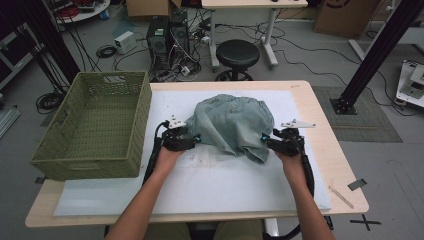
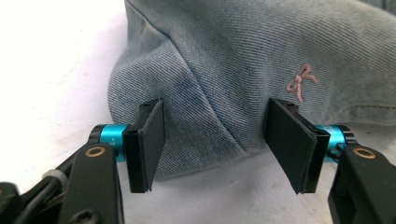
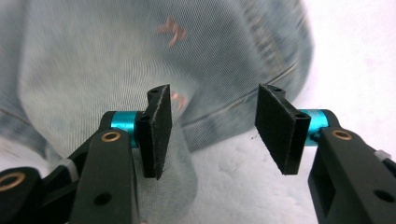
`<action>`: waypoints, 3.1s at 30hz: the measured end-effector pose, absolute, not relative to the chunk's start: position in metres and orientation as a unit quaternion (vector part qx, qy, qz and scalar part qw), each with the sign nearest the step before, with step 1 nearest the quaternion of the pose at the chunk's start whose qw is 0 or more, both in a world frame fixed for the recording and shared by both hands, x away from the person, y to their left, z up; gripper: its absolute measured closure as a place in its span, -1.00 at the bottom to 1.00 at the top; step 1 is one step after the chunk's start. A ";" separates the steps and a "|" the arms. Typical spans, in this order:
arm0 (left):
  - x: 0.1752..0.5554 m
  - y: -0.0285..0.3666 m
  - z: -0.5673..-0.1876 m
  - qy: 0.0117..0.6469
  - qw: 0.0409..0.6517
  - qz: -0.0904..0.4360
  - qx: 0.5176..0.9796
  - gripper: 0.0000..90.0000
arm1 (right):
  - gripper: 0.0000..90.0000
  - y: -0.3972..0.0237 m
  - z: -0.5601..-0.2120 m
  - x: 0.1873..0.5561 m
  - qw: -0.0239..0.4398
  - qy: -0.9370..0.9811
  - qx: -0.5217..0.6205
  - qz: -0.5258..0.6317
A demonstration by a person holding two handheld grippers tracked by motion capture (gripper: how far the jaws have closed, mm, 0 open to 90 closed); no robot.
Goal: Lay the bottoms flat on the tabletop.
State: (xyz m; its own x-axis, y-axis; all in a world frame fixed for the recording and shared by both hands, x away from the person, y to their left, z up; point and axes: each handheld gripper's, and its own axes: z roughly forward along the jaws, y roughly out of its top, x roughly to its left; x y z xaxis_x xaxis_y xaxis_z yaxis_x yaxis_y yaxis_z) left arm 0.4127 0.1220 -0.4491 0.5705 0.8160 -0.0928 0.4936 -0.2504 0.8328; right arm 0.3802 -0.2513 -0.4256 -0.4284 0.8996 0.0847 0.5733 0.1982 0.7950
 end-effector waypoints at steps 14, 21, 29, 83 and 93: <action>0.407 0.124 -0.443 0.405 0.438 0.167 0.785 0.83 | 0.98 -0.242 -0.441 0.383 0.150 0.788 0.480 0.356; 0.384 0.148 -0.430 0.390 0.470 0.154 0.777 0.83 | 0.99 -0.271 -0.430 0.365 0.177 0.775 0.482 0.369; 0.352 0.159 -0.425 0.363 0.484 0.135 0.784 0.84 | 0.99 -0.298 -0.425 0.346 0.193 0.759 0.497 0.375; 0.337 0.171 -0.428 0.382 0.544 0.135 0.734 -0.14 | 0.23 -0.259 -0.398 0.325 0.225 0.796 0.393 0.403; 0.351 0.166 -0.424 0.386 0.543 0.152 0.730 -0.22 | -0.02 -0.188 -0.395 0.390 0.162 0.824 0.374 0.394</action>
